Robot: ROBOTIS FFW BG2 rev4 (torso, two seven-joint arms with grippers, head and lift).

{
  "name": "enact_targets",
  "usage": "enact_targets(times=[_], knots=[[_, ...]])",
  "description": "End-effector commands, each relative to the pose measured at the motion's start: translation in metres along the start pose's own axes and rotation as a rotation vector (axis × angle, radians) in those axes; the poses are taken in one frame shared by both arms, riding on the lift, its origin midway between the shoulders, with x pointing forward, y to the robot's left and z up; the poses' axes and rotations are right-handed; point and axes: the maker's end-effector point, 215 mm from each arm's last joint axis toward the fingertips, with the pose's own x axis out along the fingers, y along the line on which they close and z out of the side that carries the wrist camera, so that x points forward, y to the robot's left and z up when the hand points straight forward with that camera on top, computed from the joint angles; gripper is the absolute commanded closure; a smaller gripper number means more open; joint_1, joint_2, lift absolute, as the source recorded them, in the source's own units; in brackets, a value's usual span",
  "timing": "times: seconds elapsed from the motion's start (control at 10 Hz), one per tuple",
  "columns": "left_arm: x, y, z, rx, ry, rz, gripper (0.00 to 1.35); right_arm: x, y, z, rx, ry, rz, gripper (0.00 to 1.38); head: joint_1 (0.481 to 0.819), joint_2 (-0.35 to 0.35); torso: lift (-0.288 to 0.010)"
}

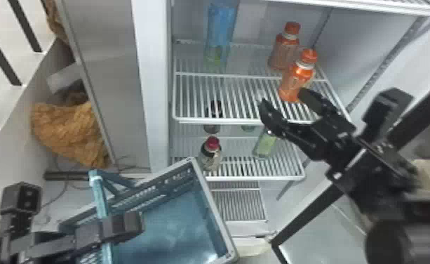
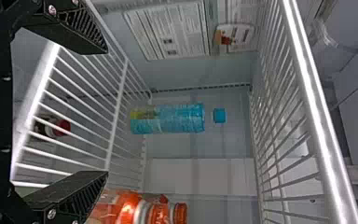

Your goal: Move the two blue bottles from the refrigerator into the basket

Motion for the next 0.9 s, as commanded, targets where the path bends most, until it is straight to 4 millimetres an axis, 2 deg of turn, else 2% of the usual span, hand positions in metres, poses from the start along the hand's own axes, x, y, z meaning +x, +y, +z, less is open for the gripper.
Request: enact_targets(times=[0.0,0.3,0.6,0.8], knots=[[0.0,0.001,0.0,-0.004,-0.002,-0.001,1.2,0.032,-0.002,0.002,0.003,-0.002,0.019,0.11,0.695,-0.158,-0.01],[0.001,0.002,0.001,-0.007,0.0,-0.003,1.2,0.088,0.001,0.002,0.03,0.001,0.062,0.11,0.695,-0.112,-0.01],[0.002,0.003,0.003,-0.008,0.001,-0.006,1.2,0.128,-0.009,0.0,0.066,0.01,0.055,0.1,0.695,-0.086,-0.01],[0.005,0.003,0.004,-0.01,0.006,-0.012,1.2,0.161,-0.001,0.012,0.08,0.003,0.093,0.1,0.695,-0.07,-0.01]])
